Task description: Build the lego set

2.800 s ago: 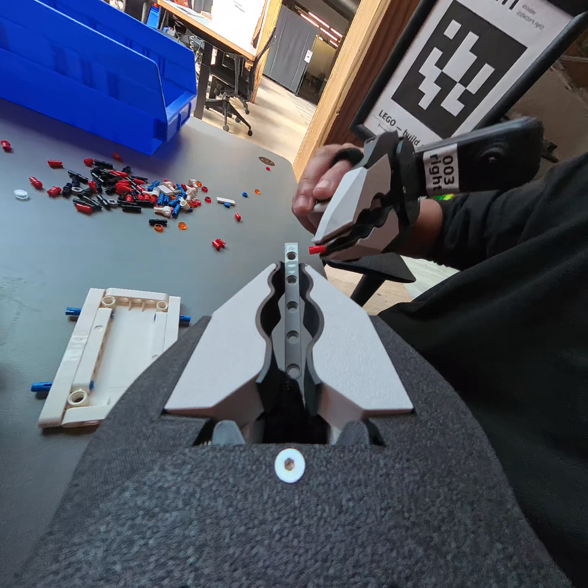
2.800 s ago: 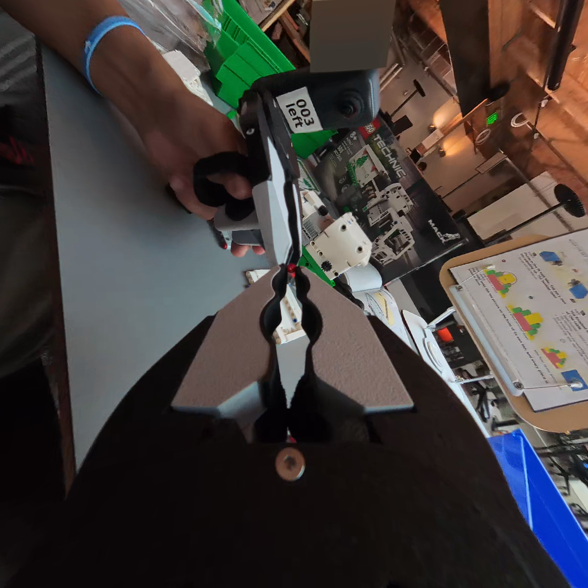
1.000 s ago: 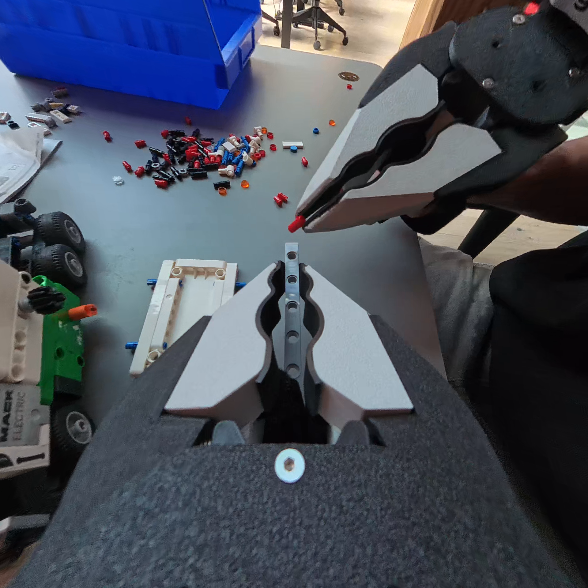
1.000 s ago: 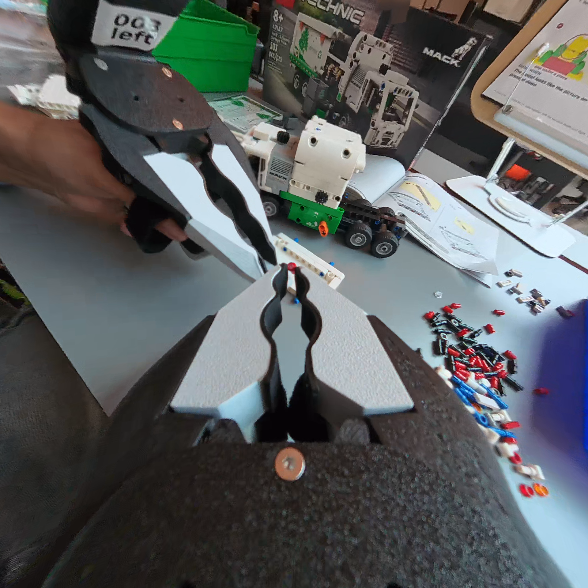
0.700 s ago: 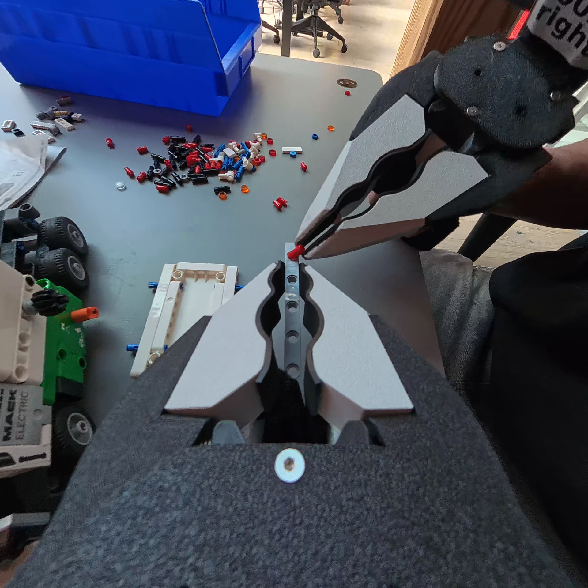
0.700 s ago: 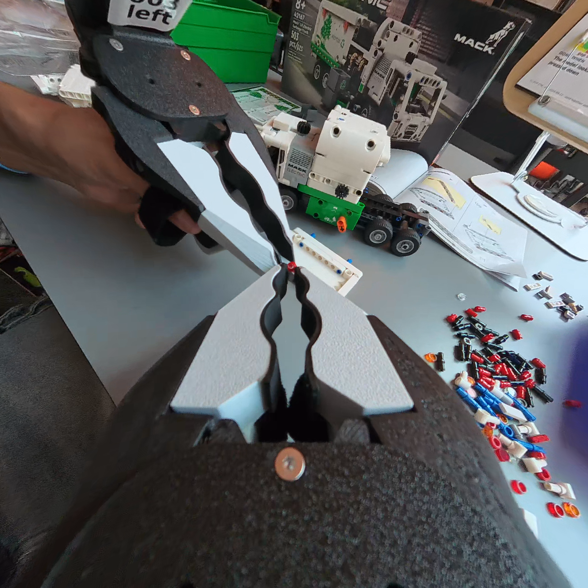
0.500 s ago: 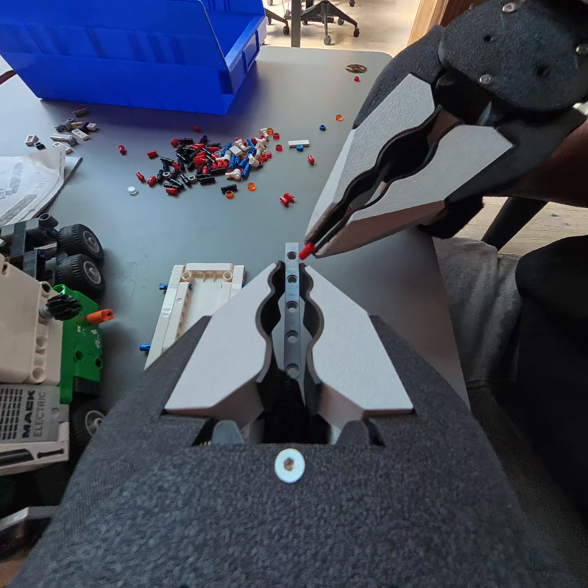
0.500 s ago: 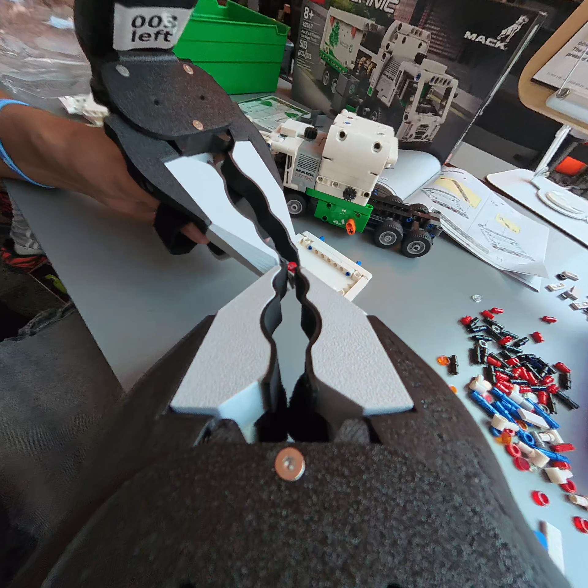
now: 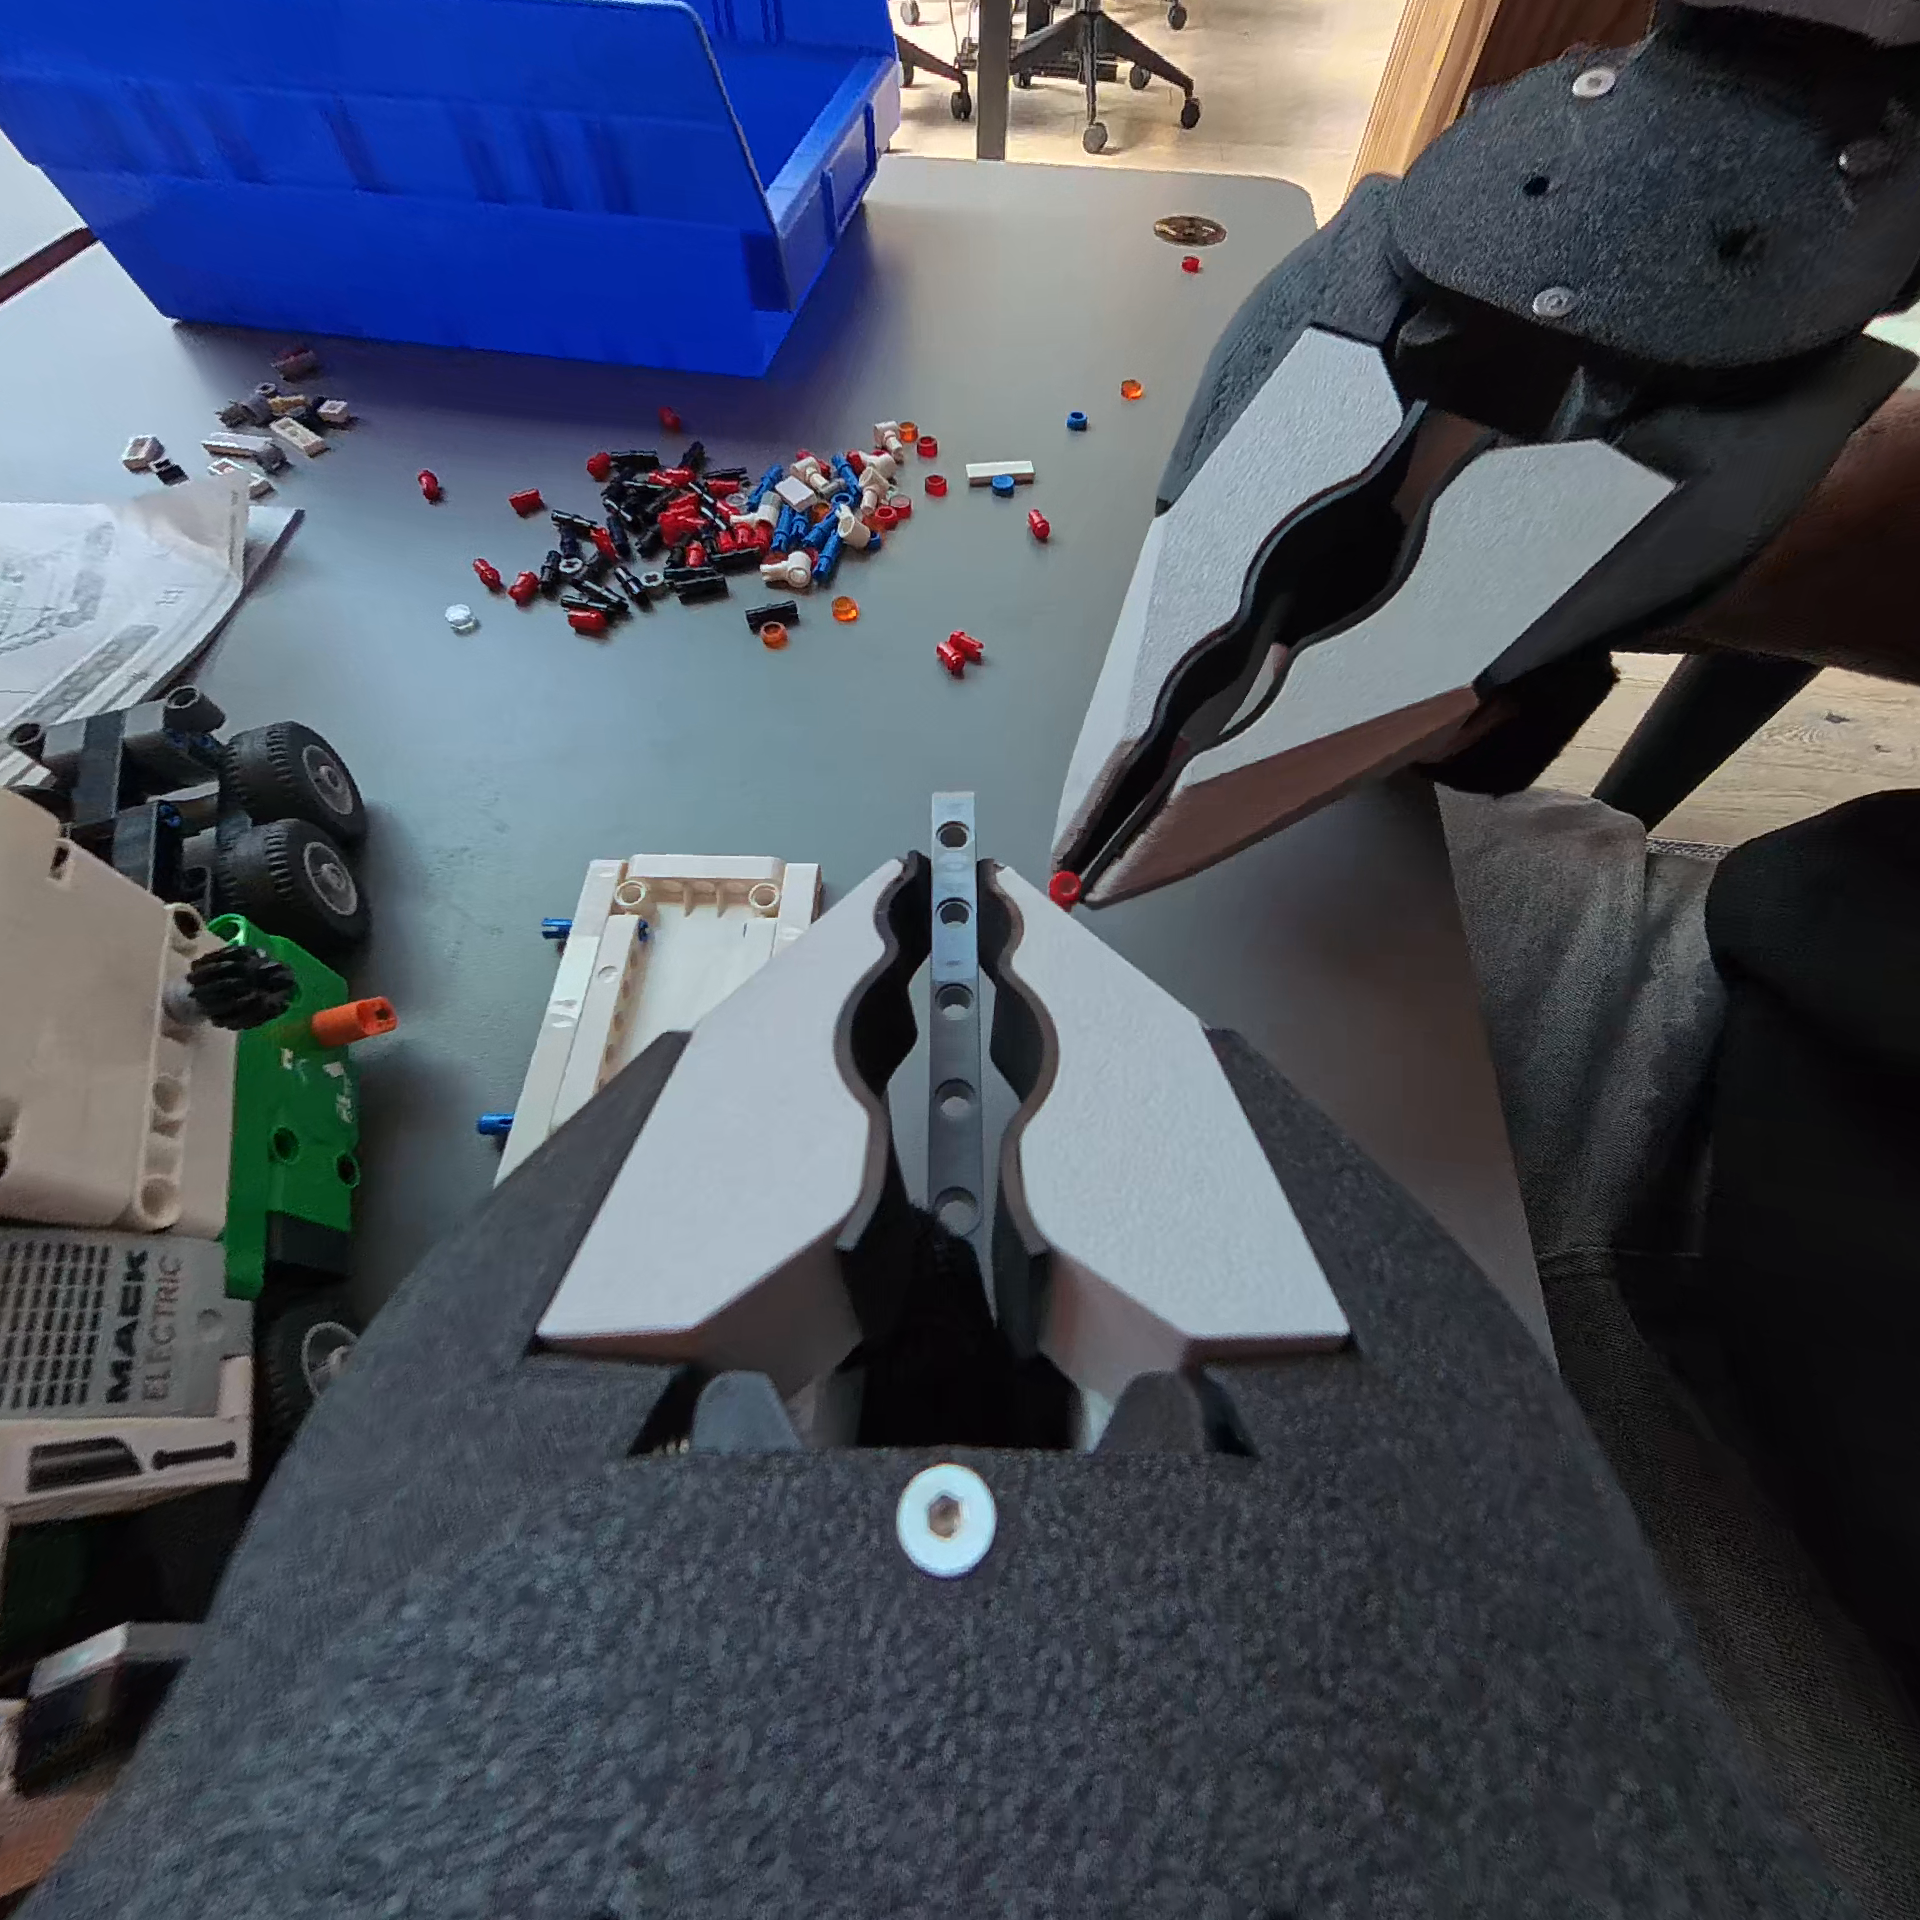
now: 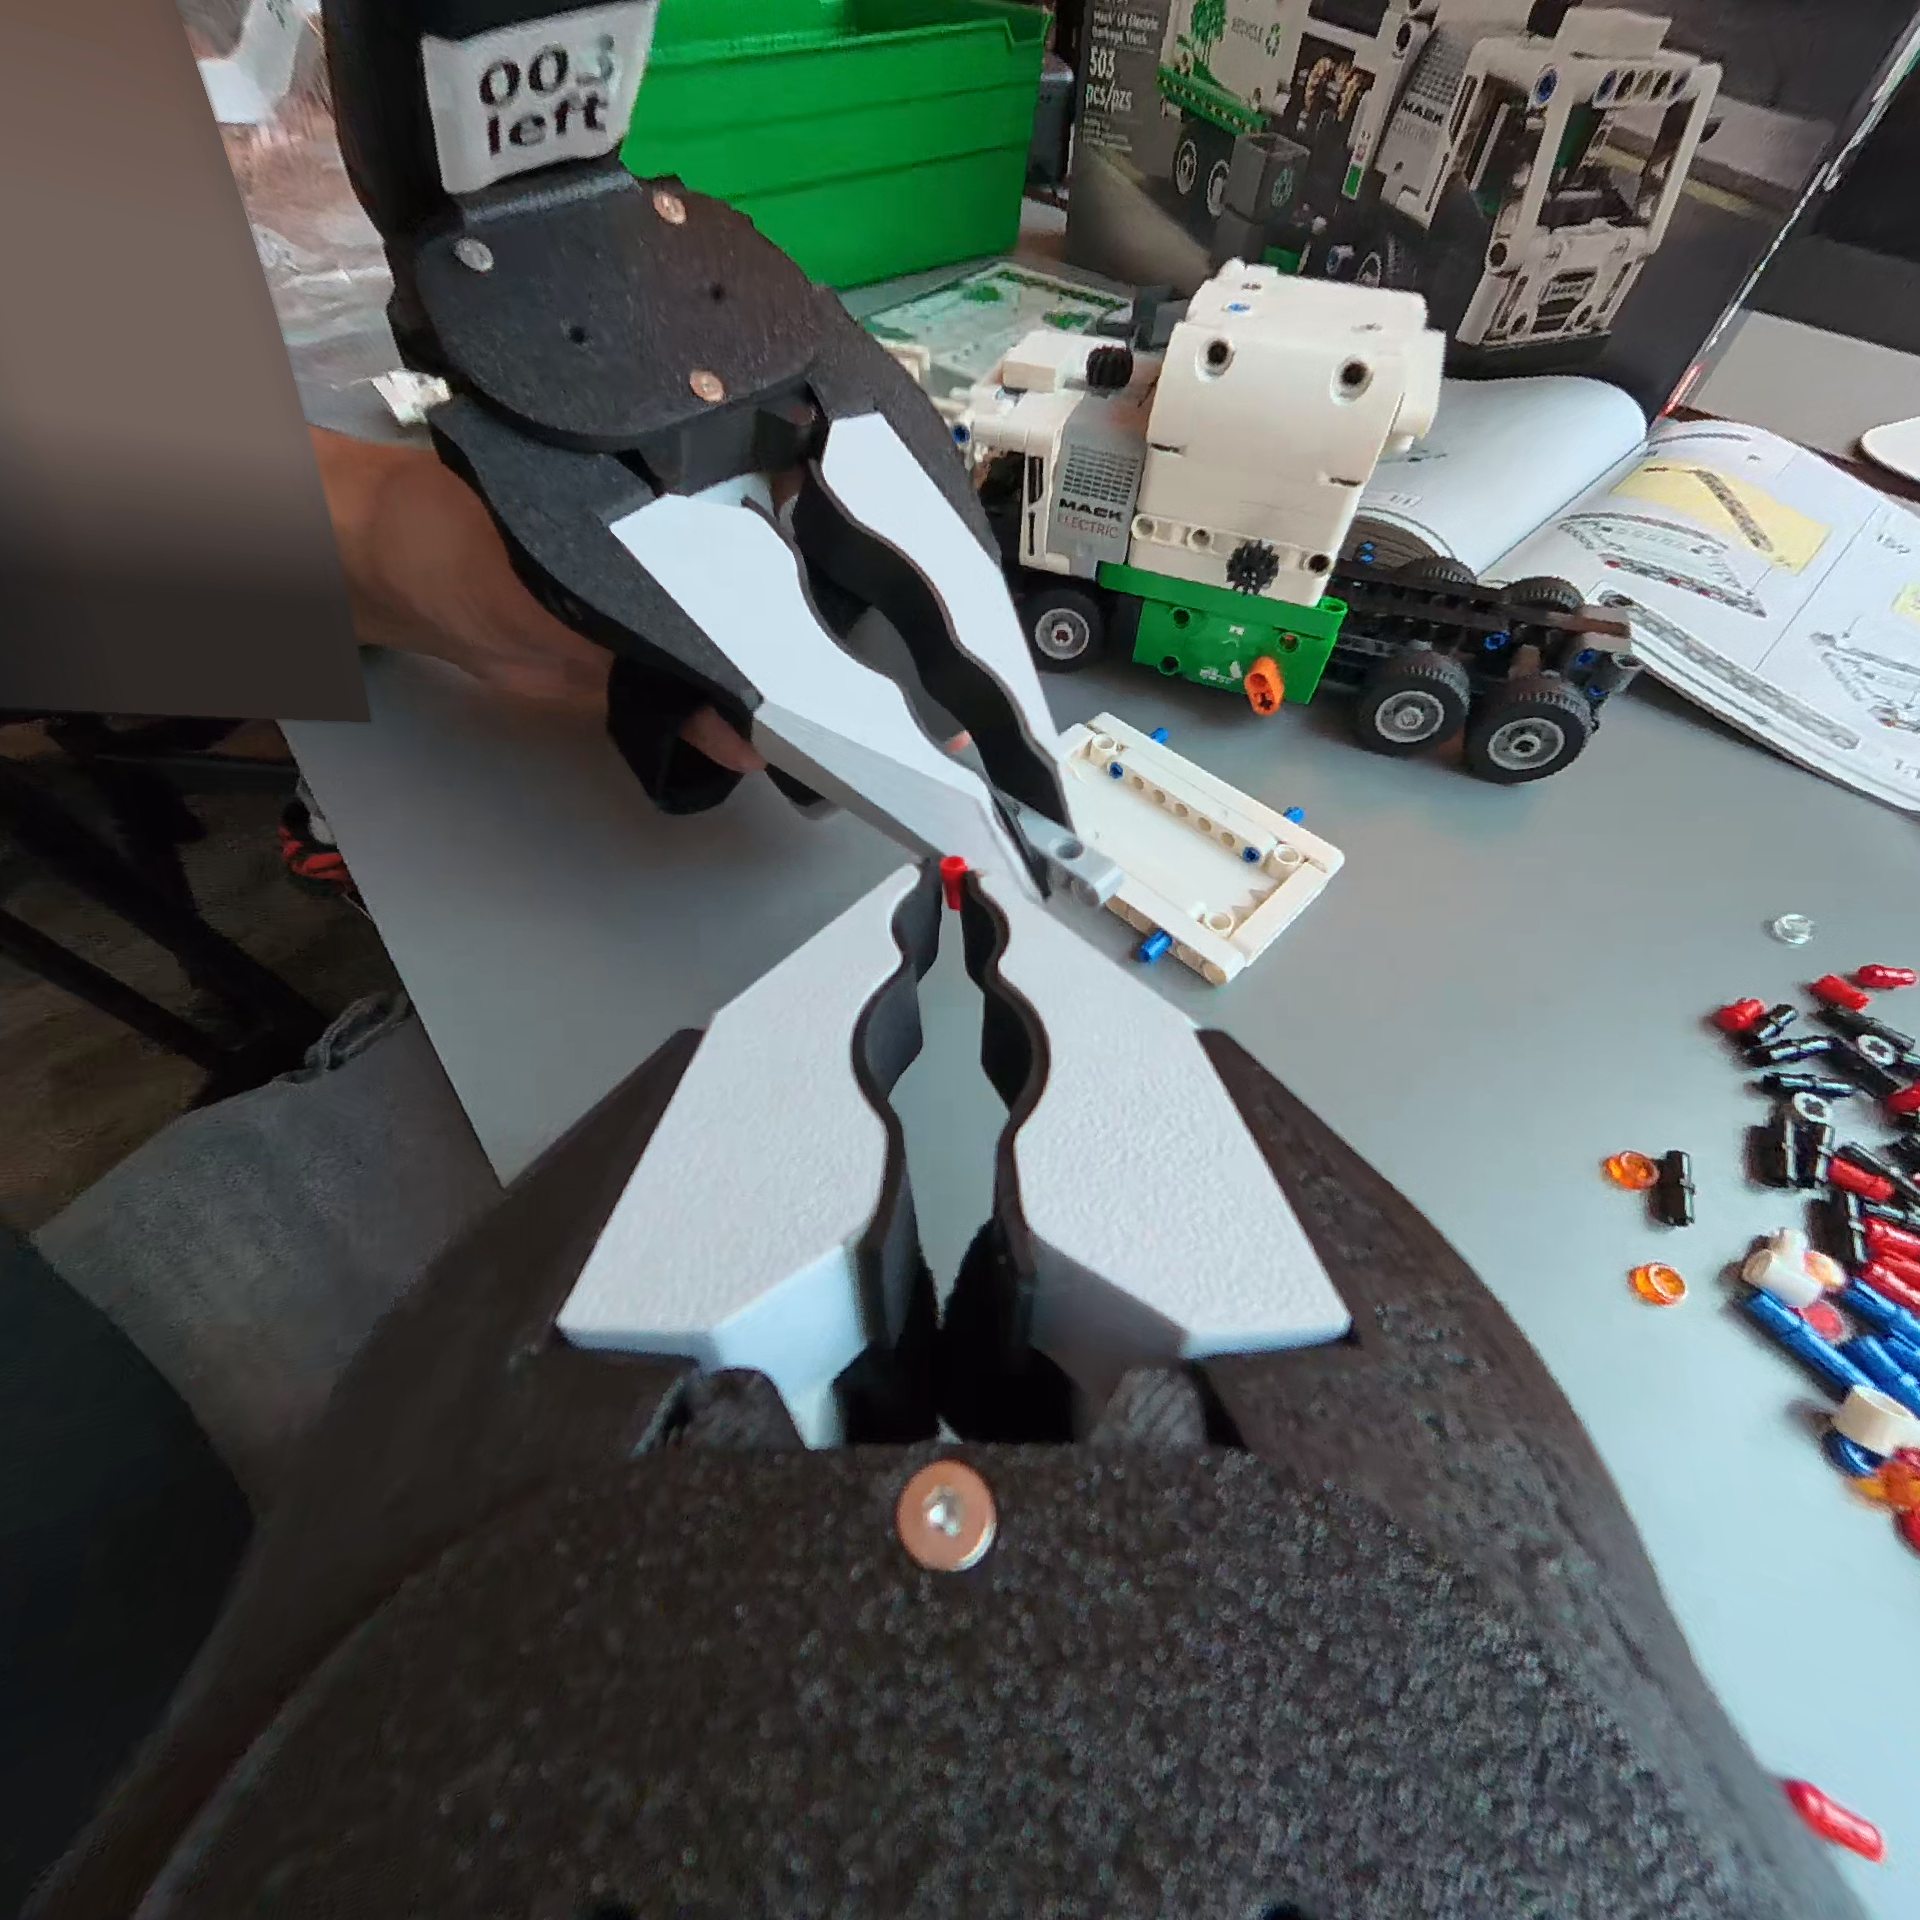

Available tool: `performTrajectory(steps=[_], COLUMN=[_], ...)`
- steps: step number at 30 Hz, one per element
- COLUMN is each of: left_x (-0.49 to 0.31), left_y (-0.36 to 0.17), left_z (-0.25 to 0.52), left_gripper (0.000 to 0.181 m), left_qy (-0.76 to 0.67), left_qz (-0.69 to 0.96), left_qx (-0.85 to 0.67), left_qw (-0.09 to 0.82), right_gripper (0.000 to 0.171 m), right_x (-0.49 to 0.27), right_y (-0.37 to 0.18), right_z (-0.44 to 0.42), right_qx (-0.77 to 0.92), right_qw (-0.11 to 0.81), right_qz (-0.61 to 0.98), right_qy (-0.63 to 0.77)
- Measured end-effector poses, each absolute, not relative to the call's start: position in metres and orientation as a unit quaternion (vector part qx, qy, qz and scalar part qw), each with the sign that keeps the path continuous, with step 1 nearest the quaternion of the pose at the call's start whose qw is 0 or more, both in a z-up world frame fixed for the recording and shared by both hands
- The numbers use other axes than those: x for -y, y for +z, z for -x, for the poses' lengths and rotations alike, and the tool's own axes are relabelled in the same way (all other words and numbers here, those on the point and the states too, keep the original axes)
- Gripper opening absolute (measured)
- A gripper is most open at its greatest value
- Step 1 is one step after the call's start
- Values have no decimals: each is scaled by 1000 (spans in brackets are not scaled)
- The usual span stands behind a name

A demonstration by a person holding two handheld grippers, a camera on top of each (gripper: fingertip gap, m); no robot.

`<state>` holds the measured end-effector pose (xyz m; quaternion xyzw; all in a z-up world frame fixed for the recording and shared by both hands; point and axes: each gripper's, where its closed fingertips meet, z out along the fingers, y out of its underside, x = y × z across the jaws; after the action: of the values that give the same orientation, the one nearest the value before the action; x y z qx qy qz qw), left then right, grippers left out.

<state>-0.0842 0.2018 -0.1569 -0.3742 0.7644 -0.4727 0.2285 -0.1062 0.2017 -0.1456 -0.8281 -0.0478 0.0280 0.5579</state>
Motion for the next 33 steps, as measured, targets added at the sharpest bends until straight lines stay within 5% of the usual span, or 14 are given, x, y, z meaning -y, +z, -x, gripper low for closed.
performTrajectory(steps=[11, 33], left_x=[-201, -196], left_y=[-161, -164], left_z=[84, 87], left_gripper=[6, 6], left_qy=[-458, -445], left_qz=[369, 350], left_qx=[-773, -788], left_qw=[236, 243], right_gripper=[2, 3], right_x=[-152, -131], right_y=[-191, -197], right_z=[70, 58], right_qx=[4, 6], right_qw=[427, 412], right_qz=[903, 911], right_qy=[35, 20])
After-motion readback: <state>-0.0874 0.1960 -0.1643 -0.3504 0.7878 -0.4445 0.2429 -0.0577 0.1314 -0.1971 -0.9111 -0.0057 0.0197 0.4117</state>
